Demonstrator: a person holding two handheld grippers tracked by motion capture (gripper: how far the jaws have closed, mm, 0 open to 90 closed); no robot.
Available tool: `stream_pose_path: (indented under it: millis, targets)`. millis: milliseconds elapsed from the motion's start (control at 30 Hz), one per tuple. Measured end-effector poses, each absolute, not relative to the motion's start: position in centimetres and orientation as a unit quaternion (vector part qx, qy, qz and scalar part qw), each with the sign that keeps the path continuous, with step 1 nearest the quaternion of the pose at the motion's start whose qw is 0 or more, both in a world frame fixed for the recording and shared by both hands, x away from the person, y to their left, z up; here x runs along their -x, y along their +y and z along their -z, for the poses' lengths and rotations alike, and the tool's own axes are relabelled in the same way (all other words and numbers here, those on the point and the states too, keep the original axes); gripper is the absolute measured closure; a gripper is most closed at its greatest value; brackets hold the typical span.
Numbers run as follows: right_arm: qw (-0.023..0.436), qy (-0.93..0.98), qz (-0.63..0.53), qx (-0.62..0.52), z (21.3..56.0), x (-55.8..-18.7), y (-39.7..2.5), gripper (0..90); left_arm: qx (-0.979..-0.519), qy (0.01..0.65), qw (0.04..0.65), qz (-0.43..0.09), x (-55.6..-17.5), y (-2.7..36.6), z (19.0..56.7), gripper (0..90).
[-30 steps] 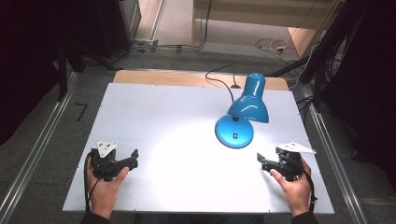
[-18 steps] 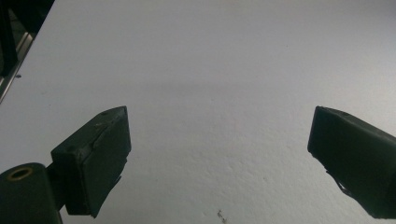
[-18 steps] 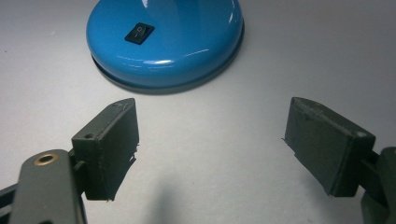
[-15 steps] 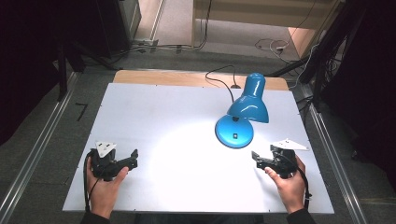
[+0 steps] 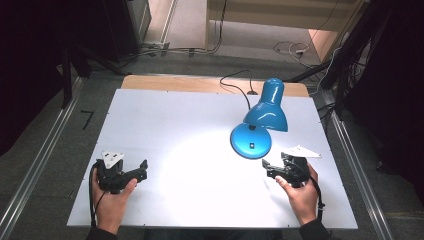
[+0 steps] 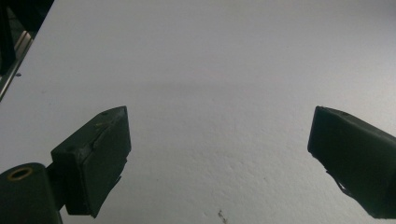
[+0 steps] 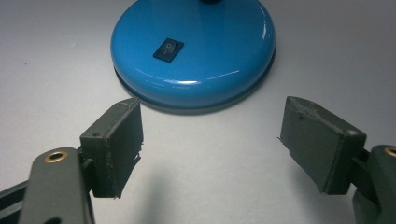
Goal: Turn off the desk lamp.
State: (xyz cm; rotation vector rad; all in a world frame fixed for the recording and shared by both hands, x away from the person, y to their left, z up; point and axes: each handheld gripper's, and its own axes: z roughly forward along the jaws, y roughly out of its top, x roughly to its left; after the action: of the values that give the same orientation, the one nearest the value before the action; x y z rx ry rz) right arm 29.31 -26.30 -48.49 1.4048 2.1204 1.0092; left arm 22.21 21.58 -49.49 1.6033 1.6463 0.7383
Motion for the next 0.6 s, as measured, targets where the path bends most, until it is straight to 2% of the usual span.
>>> stream_pose_path:
  millis: [100,167,367,400,433,500,567,600]
  targets:
    - [0.204,0.761,-0.361,-0.5,48.5,-29.5,-25.8,25.8,-0.621,0.638,0.356,-0.286,-22.2,21.6,49.5,6.8]
    - [0.208,0.759,-0.365,-0.498,48.5,-29.8,-25.3,33.1,-0.621,0.638,0.356,-0.286,-22.2,21.7,49.4,6.8]
    - [0.209,0.757,-0.369,-0.496,48.7,-30.4,-24.5,38.9,-0.619,0.639,0.356,-0.286,-22.1,21.8,49.4,6.8]
    - [0.212,0.756,-0.37,-0.496,48.7,-30.6,-24.3,45.1,-0.618,0.639,0.357,-0.286,-22.2,21.8,49.5,6.8]
    - [0.212,0.756,-0.37,-0.496,48.7,-30.6,-24.3,45.1,-0.618,0.639,0.358,-0.285,-22.2,21.8,49.5,6.8]
    - [0.211,0.752,-0.377,-0.498,48.7,-30.8,-24.1,54.5,-0.618,0.64,0.357,-0.285,-22.2,21.9,49.5,6.8]
    - [0.209,0.751,-0.38,-0.498,48.7,-31.0,-24.0,56.5,-0.618,0.64,0.357,-0.284,-22.2,21.9,49.5,6.8]
    - [0.202,0.75,-0.385,-0.499,48.7,-31.2,-23.8,63.8,-0.619,0.64,0.357,-0.284,-22.2,21.9,49.5,6.8]
